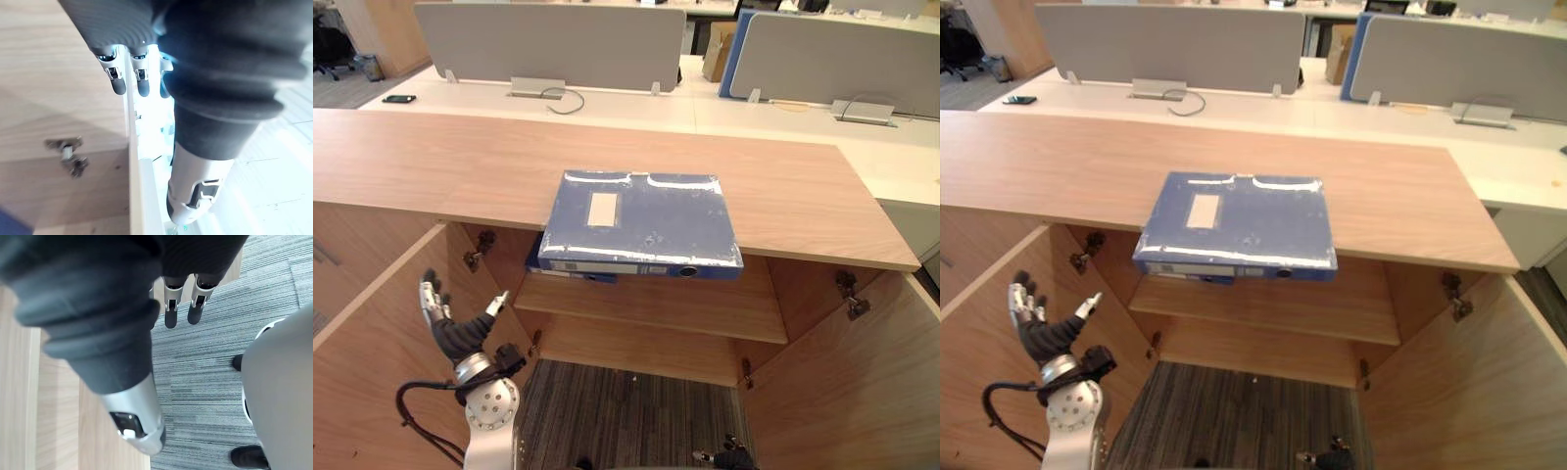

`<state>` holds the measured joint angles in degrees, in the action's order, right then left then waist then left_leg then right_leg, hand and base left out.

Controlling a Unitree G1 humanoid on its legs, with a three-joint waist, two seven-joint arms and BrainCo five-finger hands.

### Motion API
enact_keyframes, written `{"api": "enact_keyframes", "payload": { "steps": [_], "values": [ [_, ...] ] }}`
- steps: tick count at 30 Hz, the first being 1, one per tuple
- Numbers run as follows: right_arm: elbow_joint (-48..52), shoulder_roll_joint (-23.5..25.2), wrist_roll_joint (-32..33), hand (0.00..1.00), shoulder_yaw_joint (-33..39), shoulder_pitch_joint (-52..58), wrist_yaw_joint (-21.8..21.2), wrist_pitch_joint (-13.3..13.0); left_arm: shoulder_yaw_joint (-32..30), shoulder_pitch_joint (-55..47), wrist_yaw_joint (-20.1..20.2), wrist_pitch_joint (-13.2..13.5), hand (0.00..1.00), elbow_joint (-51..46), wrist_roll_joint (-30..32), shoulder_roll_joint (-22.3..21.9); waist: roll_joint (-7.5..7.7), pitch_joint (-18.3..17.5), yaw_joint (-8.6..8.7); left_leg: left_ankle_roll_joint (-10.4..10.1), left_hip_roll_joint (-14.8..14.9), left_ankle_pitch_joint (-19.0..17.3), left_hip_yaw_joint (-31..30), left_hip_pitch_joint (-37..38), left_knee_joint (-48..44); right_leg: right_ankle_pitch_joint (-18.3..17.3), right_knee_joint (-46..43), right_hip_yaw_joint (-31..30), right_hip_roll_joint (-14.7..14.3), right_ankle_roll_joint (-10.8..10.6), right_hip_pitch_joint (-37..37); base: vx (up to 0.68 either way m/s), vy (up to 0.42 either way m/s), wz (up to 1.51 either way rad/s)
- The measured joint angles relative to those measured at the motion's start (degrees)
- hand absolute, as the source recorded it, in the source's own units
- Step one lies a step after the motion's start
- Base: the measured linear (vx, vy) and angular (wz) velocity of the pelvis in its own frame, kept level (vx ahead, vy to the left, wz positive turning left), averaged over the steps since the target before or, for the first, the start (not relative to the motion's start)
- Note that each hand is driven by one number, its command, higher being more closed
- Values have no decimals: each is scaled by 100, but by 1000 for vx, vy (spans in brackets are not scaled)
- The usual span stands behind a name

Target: Walk over to the cabinet, pick up the folder, carry it to the office cabinet, place the folder inside the office cabinet, then close the office cabinet door

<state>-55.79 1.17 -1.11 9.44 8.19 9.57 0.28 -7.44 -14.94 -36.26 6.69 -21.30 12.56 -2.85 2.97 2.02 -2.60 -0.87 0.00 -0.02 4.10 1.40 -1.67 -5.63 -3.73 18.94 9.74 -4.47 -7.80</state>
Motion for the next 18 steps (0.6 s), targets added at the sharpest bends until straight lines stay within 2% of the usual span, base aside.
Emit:
{"api": "enact_keyframes", "payload": {
  "steps": [4, 5, 6, 10, 15, 18],
  "values": [
    [-19, -19, 0, 0, -76, 58, 66, -21, 54, 27, -520, -102, 0, -619, 1036, 42, -16, -131, -7, -47, 14, 144, 58, 172, 369, 35, 86, -75, -38, 6, 43, -31, -4, -9],
    [-37, -29, -3, 0, -106, 73, 69, -23, 196, 48, -608, -183, 0, -678, 1508, 75, -15, -200, -8, -57, 26, 186, 97, 178, 454, 55, 120, -118, -58, 11, 74, -14, 0, -19],
    [-94, -51, 0, 0, -156, 68, 69, -35, 346, 70, -615, -239, 0, -685, 1883, 124, -40, -246, -4, -65, 40, 225, 144, 194, 537, 68, 144, -189, -82, 8, 85, -2, -5, -23],
    [-313, -77, 0, 0, -152, -24, 67, -113, 681, 283, -523, -284, 0, -684, 2648, 273, -34, -308, 46, -37, 56, 262, 217, 269, 601, 75, 170, -312, -158, 15, 103, 12, -21, -13],
    [-686, -108, -3, 0, 57, -230, 63, -153, 772, 343, -303, -266, 0, -662, 2873, 428, -48, -326, 84, -37, 45, 265, 268, 204, 640, 76, 176, -403, -176, 19, 264, -9, -4, -8],
    [-684, -140, -7, 0, 57, -248, 60, -145, 977, 427, -116, -192, 0, -215, 2984, 958, -56, -326, 84, -24, 31, 275, 261, 207, 656, 83, 212, -400, -179, 32, 267, 0, 0, 0]
  ]
}}
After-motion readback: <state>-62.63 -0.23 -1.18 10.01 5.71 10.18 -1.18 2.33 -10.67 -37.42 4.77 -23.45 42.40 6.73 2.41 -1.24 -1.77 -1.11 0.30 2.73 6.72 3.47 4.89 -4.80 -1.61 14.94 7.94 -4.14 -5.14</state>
